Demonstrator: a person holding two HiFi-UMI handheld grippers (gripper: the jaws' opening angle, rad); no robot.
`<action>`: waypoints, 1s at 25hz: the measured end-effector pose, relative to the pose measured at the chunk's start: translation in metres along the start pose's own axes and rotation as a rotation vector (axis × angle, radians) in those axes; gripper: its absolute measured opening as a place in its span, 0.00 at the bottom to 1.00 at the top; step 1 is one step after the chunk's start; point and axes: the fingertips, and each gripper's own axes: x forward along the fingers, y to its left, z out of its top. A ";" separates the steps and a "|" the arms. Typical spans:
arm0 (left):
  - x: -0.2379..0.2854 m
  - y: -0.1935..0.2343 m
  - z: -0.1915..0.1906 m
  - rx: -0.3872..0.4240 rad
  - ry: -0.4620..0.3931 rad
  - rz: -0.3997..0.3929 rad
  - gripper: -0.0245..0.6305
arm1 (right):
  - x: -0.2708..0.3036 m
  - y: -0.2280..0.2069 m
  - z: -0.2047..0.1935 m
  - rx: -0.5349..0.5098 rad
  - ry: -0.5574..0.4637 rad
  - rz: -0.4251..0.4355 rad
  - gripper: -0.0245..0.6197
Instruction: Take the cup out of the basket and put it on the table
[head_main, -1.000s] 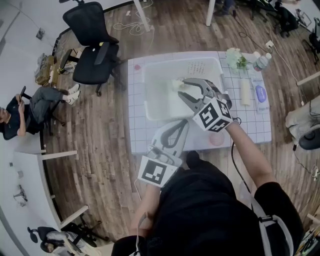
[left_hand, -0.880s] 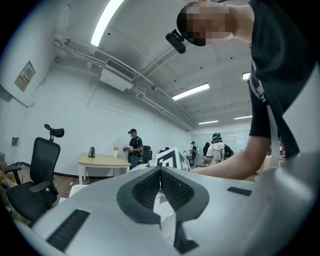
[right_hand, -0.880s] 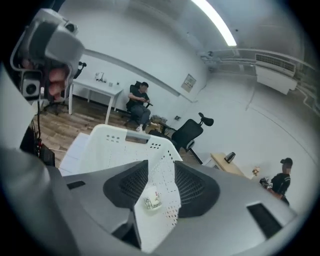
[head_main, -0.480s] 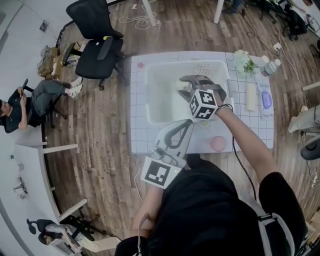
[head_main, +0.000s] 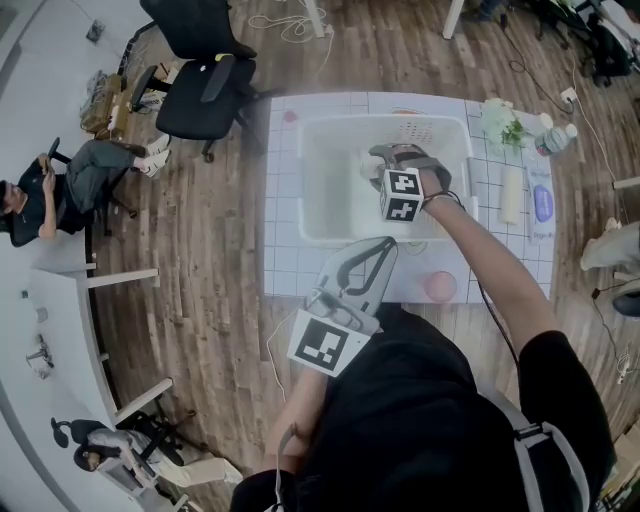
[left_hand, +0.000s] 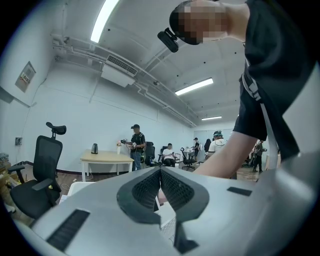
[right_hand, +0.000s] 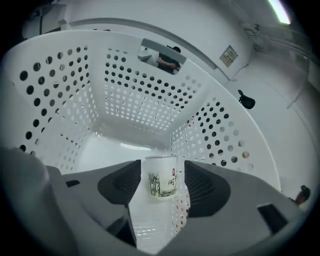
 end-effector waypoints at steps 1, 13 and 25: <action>0.000 0.000 0.000 -0.002 0.000 0.002 0.05 | 0.006 0.001 -0.002 -0.005 0.011 0.006 0.46; -0.001 0.011 -0.005 -0.016 0.020 0.045 0.05 | 0.040 0.003 -0.019 -0.029 0.100 0.014 0.48; -0.007 0.016 -0.008 -0.018 0.036 0.080 0.05 | 0.061 0.001 -0.031 -0.022 0.152 0.005 0.49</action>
